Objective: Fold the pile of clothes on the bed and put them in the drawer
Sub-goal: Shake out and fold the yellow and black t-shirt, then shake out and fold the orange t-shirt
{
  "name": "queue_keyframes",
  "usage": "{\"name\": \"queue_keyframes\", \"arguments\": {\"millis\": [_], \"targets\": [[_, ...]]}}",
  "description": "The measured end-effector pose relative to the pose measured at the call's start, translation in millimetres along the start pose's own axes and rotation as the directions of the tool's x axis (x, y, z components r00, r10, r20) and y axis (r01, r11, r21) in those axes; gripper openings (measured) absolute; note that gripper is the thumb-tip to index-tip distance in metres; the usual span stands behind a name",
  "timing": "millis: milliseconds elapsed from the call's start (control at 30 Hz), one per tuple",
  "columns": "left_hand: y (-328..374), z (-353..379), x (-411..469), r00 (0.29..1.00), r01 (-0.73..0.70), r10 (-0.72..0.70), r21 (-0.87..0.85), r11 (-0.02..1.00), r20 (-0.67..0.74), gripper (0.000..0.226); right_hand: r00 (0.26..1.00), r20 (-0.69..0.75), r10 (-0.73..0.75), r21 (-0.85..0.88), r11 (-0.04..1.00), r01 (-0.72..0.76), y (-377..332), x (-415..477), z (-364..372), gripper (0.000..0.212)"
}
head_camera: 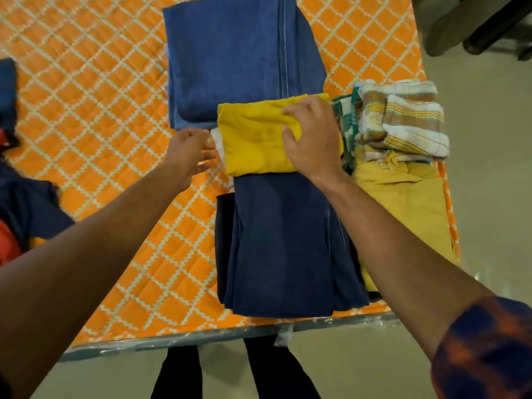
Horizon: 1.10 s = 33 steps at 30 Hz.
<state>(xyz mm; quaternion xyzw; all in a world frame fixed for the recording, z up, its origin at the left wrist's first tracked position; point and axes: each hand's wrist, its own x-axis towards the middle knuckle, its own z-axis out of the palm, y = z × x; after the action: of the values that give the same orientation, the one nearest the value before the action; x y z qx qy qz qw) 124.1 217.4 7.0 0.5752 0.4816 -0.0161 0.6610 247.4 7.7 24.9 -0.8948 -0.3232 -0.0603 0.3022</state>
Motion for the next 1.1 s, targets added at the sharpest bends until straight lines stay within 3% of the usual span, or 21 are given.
{"name": "queue_keyframes", "arguments": {"millis": [67, 167, 300, 400, 533, 600, 667, 767, 867, 933, 1000, 1100], "targets": [[-12, -31, -5, 0.997, -0.068, 0.071, 0.081, 0.994, -0.031, 0.007, 0.978, 0.154, -0.142, 0.059, 0.989, 0.134, -34, -1, 20, 0.022], [-36, -97, -20, 0.98, -0.181, 0.194, 0.238, 0.954, -0.031, 0.01, 0.903, 0.364, -0.226, 0.111, 0.974, 0.199, -92, -9, 57, 0.02], [-77, -227, -53, 0.937, -0.241, 0.342, 0.578, 0.779, -0.07, 0.011, 0.696, 0.656, -0.292, 0.18, 0.956, 0.231, -198, -24, 124, 0.024], [-111, -331, -79, 0.894, -0.222, 0.418, 0.649, 0.728, -0.163, 0.018, 0.58, 0.742, -0.337, 0.253, 0.941, 0.223, -284, -36, 175, 0.026], [-148, -472, -105, 0.85, -0.074, 0.409, 0.695, 0.716, -0.331, 0.039, 0.495, 0.75, -0.44, 0.336, 0.897, 0.288, -399, -56, 242, 0.036], [-166, -522, -109, 0.833, 0.008, 0.391, 0.714, 0.7, -0.392, 0.044, 0.499, 0.735, -0.459, 0.352, 0.887, 0.297, -439, -63, 270, 0.048], [-181, -563, -111, 0.863, 0.069, 0.312, 0.705, 0.706, -0.397, 0.051, 0.497, 0.738, -0.457, 0.357, 0.889, 0.288, -474, -67, 302, 0.062], [-200, -587, -106, 0.957, 0.078, 0.16, 0.748, 0.659, -0.241, 0.076, 0.48, 0.802, -0.355, 0.268, 0.932, 0.242, -503, -72, 334, 0.074], [-211, -592, -98, 0.966, 0.038, 0.175, 0.771, 0.636, -0.192, 0.076, 0.648, 0.729, -0.221, 0.136, 0.974, 0.179, -512, -86, 348, 0.064], [-212, -588, -94, 0.946, 0.028, 0.205, 0.694, 0.719, -0.25, 0.06, 0.763, 0.624, -0.171, 0.084, 0.985, 0.153, -513, -99, 348, 0.064], [-212, -588, -90, 0.915, 0.058, 0.191, 0.585, 0.809, -0.355, 0.05, 0.819, 0.566, -0.088, 0.002, 0.994, 0.105, -516, -110, 349, 0.071], [-219, -575, -89, 0.868, 0.107, 0.202, 0.57, 0.815, -0.453, 0.056, 0.846, 0.508, 0.165, -0.089, 0.986, -0.139, -508, -117, 346, 0.079]]}}
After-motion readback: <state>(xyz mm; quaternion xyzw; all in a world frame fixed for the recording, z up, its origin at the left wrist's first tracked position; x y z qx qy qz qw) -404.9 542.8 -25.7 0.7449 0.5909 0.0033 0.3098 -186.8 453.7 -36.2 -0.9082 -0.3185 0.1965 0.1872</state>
